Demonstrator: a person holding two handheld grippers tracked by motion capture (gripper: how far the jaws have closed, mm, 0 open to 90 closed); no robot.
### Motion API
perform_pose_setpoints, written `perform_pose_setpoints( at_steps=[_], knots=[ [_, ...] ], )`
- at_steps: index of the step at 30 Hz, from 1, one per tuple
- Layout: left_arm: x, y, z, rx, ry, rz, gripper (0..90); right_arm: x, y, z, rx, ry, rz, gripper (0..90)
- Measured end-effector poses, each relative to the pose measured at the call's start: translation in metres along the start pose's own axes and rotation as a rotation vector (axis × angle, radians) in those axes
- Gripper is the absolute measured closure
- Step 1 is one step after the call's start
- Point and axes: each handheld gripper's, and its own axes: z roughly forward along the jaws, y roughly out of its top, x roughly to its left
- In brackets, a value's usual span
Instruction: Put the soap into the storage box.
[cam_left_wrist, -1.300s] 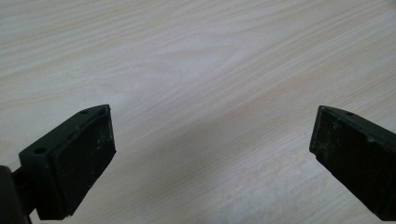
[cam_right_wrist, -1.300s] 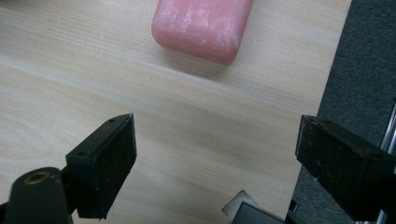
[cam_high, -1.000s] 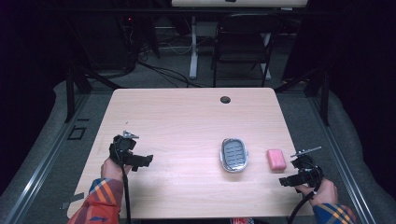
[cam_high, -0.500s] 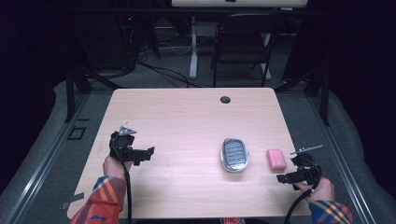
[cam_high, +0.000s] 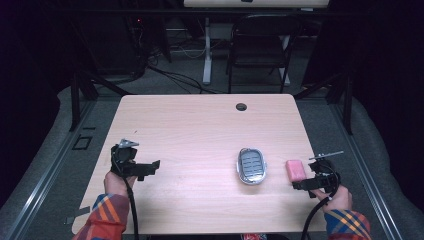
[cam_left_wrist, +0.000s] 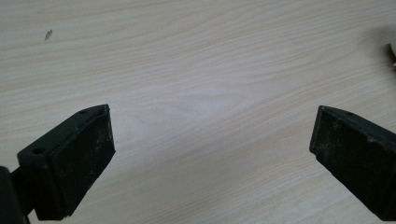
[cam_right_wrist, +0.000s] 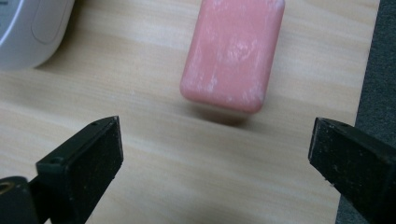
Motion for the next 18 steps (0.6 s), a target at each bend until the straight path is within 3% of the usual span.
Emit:
perform_pose_setpoints(
  at_steps=[9, 13, 18],
  knots=[
    [0.005, -0.003, -0.001, 0.012, 0.006, -0.002, 0.0, 0.003, 0.018, 0.008, 0.008, -0.002, 0.056, 0.0],
    [0.005, -0.002, -0.001, 0.007, 0.002, 0.009, 0.0, 0.01, 0.027, 0.014, 0.026, -0.024, 0.043, 0.0],
    [0.003, 0.0, 0.002, 0.018, -0.004, 0.019, 0.0, 0.008, 0.032, 0.019, 0.029, -0.018, 0.066, 0.0]
  ],
)
